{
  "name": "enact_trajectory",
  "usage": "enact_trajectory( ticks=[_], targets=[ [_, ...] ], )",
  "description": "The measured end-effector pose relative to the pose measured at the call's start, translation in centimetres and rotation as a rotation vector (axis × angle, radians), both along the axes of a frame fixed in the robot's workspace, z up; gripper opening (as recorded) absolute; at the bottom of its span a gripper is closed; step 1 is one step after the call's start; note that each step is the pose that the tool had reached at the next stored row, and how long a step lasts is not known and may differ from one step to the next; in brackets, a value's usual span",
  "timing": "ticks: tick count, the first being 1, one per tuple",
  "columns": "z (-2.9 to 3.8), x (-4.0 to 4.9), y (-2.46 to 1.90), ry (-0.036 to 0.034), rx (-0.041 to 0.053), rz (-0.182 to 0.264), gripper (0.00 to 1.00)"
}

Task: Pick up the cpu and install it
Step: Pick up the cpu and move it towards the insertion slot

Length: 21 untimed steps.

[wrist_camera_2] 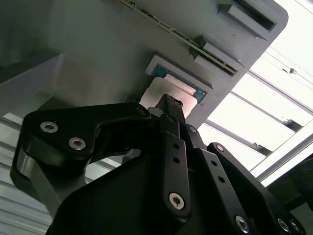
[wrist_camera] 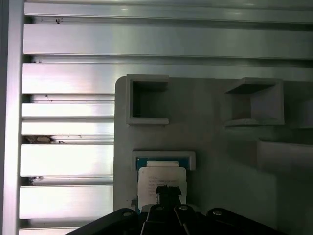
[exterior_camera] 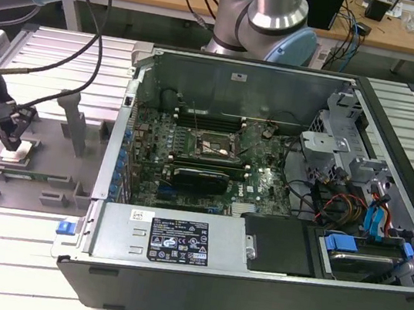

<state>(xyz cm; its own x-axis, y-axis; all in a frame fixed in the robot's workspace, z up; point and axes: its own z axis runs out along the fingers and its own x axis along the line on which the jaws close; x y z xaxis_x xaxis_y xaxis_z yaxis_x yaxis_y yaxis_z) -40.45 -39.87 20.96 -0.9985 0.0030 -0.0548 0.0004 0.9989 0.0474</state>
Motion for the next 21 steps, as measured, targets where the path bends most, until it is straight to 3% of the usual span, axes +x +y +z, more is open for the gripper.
enact_trajectory(
  ticks=[4,6,8,9,10,13,14,18,19,20,21],
  targets=[
    [0.0,0.0,0.0,-0.0001,0.0,0.0,0.11],
    [0.0,0.0,0.0,0.0,0.0,0.001,0.17],
    [0.0,0.0,0.0,-0.0001,0.0,0.001,0.29],
    [0.0,0.0,0.0,0.0,0.0,0.001,0.42],
    [0.0,0.0,0.0,-0.0001,0.0,0.001,0.42],
    [0.0,0.0,0.0,0.0,0.0,0.001,0.6],
    [0.0,0.0,0.0,-0.0001,0.0,0.002,0.72],
    [-0.01,0.0,0.0,0.0002,0.0,0.002,0.72],
    [-0.05,0.02,0.0,0.0019,0.0001,0.002,0.72],
    [-0.18,0.15,0.0,0.012,0.0001,0.002,0.72],
    [-0.36,0.34,0.0,0.0302,0.0,0.002,0.72]
  ],
)
